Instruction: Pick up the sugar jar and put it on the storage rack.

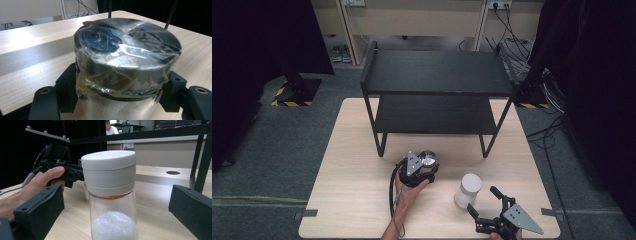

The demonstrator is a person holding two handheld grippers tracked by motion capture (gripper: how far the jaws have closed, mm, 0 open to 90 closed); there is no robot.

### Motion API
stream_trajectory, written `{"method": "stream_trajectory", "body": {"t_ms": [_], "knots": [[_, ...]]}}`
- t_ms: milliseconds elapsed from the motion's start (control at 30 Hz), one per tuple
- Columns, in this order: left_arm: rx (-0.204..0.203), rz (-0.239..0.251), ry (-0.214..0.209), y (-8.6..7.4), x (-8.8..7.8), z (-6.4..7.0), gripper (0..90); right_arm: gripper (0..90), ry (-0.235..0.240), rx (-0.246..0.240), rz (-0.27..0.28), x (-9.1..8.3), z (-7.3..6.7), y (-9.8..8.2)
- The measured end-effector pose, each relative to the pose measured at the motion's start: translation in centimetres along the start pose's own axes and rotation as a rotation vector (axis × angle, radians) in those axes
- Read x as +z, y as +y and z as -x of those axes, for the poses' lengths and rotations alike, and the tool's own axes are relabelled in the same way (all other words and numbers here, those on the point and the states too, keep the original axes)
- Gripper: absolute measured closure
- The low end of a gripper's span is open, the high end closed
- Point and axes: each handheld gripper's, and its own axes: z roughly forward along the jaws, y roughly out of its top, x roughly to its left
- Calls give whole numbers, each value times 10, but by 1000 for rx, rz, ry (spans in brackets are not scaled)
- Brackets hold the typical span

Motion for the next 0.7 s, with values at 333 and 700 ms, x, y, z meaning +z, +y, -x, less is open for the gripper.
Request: {"method": "stream_trajectory", "body": {"t_ms": [333, 700], "knots": [[-15, 21, -27, 0, -17, -1, 305, 3, 1, 0, -1, 0, 0, 0], [14, 49, -82, 18, -41, -6, 305, 3, 2, -2, 0, 1, -1, 0]]}}
